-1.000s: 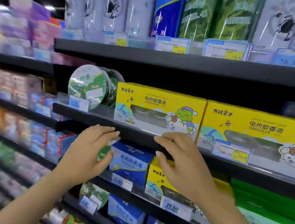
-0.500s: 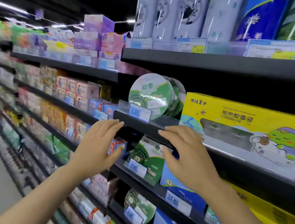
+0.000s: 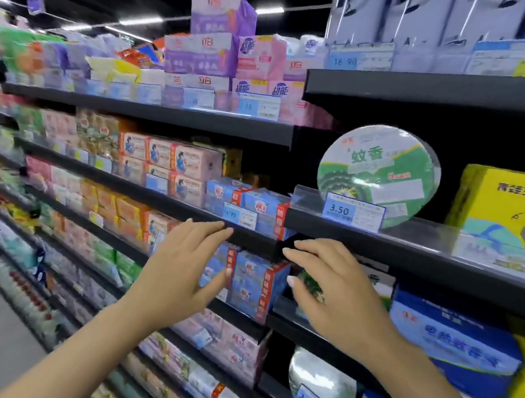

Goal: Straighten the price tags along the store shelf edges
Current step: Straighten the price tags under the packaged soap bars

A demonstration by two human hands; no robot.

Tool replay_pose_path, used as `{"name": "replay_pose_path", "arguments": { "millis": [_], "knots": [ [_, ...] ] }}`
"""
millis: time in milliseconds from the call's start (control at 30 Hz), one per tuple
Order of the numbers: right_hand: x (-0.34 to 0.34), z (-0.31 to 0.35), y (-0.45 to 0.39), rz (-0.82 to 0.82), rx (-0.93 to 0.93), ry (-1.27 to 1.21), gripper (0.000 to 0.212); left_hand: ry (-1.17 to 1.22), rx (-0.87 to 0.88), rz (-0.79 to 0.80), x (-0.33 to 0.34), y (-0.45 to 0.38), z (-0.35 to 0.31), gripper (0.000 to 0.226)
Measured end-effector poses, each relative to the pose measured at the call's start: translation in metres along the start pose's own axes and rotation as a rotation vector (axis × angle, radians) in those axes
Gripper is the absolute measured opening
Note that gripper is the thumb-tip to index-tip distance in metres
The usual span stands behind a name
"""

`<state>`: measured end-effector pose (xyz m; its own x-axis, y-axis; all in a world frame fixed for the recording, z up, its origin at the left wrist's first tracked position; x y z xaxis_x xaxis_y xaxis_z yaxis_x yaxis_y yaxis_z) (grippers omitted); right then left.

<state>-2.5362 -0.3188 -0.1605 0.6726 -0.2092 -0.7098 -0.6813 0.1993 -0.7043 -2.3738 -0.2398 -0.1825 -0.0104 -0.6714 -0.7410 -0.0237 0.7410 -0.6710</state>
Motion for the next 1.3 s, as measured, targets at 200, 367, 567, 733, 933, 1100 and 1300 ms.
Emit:
{"name": "replay_pose_path", "arguments": {
  "millis": [200,367,567,733,933,1100,1300],
  "knots": [
    [0.038,0.019,-0.027,0.034,-0.055,-0.039,0.036,-0.013,-0.058,-0.026,-0.014,0.019,0.033,0.054],
    [0.066,0.031,-0.055,0.059,-0.141,-0.106,0.039,-0.098,-0.151,-0.028,-0.025,0.037,0.057,0.051],
    [0.097,0.048,-0.087,0.039,-0.238,-0.212,0.037,-0.206,-0.298,-0.013,-0.041,0.064,0.091,0.054],
    [0.134,0.080,-0.107,0.055,-0.295,-0.317,0.040,-0.258,-0.403,-0.012,-0.058,0.095,0.119,0.053],
    [0.181,0.139,-0.136,0.071,-0.355,-0.366,0.034,-0.329,-0.444,-0.028,-0.085,0.129,0.169,0.054],
    [0.213,0.190,-0.175,0.059,-0.374,-0.351,0.033,-0.334,-0.445,-0.018,-0.109,0.153,0.228,0.056],
    [0.253,0.257,-0.225,0.067,-0.357,-0.331,0.033,-0.340,-0.444,0.010,-0.140,0.182,0.306,0.056]
  ]
}}
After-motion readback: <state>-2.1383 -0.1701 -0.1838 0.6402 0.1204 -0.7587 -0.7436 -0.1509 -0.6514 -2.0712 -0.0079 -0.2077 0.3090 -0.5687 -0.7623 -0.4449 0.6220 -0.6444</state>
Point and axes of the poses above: each hand's wrist, its own y-axis away from the middle knuckle, its own x-axis out of the palm, z = x × y, the point moved 9 cm from there along -y, towards the middle knuckle, and after that the axes turned 5 degrees about y, right-handed, at the moved point
